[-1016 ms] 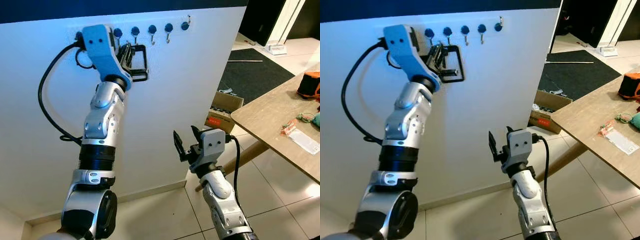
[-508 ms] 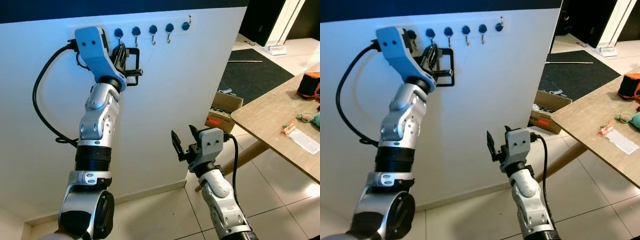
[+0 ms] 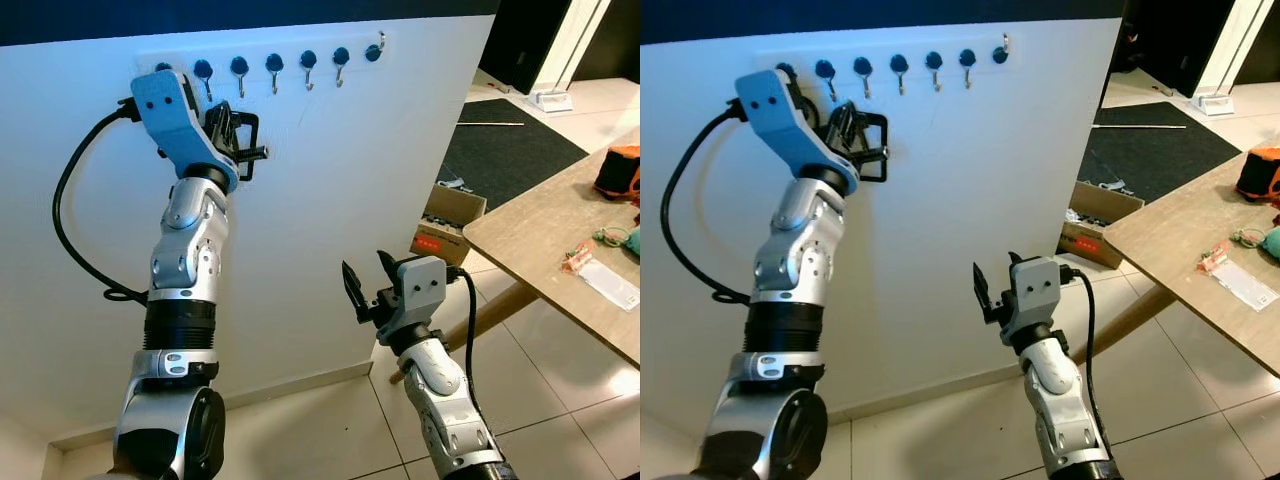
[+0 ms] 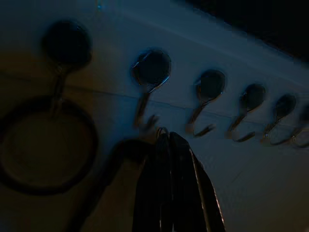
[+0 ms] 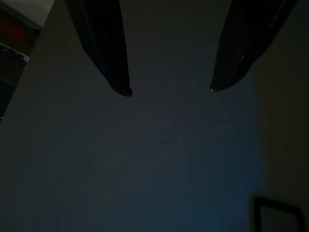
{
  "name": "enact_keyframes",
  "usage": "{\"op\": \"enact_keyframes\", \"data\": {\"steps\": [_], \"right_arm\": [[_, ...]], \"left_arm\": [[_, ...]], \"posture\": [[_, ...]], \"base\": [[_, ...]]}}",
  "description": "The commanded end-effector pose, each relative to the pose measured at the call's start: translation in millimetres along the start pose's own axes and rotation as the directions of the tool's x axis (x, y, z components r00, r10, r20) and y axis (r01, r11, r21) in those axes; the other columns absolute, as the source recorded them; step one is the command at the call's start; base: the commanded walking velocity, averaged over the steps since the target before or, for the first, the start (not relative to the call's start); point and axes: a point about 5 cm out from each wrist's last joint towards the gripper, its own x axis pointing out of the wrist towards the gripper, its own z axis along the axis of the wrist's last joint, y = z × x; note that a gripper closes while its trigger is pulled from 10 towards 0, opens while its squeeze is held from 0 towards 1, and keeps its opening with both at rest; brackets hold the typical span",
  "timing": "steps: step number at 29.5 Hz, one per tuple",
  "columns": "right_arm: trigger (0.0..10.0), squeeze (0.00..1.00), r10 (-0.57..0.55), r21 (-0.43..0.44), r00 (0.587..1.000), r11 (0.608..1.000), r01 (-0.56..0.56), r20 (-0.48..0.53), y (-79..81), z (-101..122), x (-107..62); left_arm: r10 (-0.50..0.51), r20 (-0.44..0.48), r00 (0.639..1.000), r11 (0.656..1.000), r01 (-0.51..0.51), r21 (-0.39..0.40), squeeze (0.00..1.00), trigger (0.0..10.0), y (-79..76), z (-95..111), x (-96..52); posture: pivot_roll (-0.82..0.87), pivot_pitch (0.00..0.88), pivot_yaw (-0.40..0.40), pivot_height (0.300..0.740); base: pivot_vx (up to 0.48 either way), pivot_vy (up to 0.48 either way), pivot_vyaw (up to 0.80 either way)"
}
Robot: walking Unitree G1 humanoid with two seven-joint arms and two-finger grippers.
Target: Hang keys on a hook
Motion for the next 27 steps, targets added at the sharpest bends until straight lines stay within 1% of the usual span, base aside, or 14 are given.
{"op": "enact_keyframes", "data": {"steps": [1,4,5,8,11,16,21,24,27], "right_arm": [[10.0,0.00,0.002,0.012,1.000,1.000,-0.002,-0.026,1.1,-5,-1.7],[10.0,0.00,0.000,0.012,1.000,1.000,0.000,-0.026,0.6,-5,-1.9],[10.0,0.00,0.000,0.012,1.000,1.000,0.000,-0.026,0.6,-5,-1.9],[10.0,0.00,-0.001,0.012,1.000,1.000,0.001,-0.026,0.3,-5,-1.9],[10.0,0.00,0.000,0.012,1.000,1.000,0.001,-0.025,0.3,-5,-1.8],[10.0,0.00,0.014,0.004,1.000,1.000,-0.014,-0.013,2.0,-3,-0.8],[10.0,0.00,0.092,0.020,0.995,0.995,-0.093,0.041,13.3,10,3.6],[10.0,0.00,0.105,0.004,0.992,0.994,-0.106,0.063,15.8,16,5.4],[10.0,0.00,0.116,-0.020,0.987,0.993,-0.115,0.108,18.4,27,9.4]], "left_arm": [[-0.047,0.021,0.999,0.999,0.047,0.003,0.00,10.0,-2.0,7,-3.2],[-0.125,0.008,0.992,0.992,0.125,-0.003,0.00,10.0,-10.3,7,-9.7],[-0.125,0.008,0.992,0.992,0.125,-0.003,0.00,10.0,-10.3,7,-9.7],[-0.189,-0.006,0.982,0.982,0.189,-0.012,0.00,10.0,-18.1,5,-18.9],[-0.212,-0.009,0.977,0.977,0.212,-0.015,0.00,10.0,-21.2,5,-21.9],[-0.206,-0.006,0.979,0.978,0.206,-0.019,0.00,10.0,-21.4,7,-20.0],[-0.180,0.006,0.984,0.983,0.180,-0.025,0.00,10.0,-21.5,11,-11.0],[-0.185,0.006,0.983,0.982,0.185,-0.028,0.00,10.0,-23.5,12,-10.0],[-0.194,0.002,0.981,0.981,0.194,-0.030,0.00,10.0,-26.9,12,-7.5]], "posture": [[0.08,0.174,0.012,0.740],[0.08,0.177,0.013,0.740],[0.08,0.177,0.013,0.740],[0.08,0.180,0.012,0.740],[0.08,0.180,0.012,0.740],[0.09,0.185,0.009,0.740],[0.09,0.188,0.011,0.740],[0.08,0.188,0.011,0.740],[0.08,0.188,0.014,0.740]], "base": [[0.000,0.000,0.00],[0.000,0.000,0.00],[0.000,0.000,0.00],[0.000,0.000,0.00],[0.000,0.000,0.00],[0.000,0.000,0.00],[0.000,0.000,0.00],[0.000,0.000,0.00],[0.000,0.000,0.00]]}}
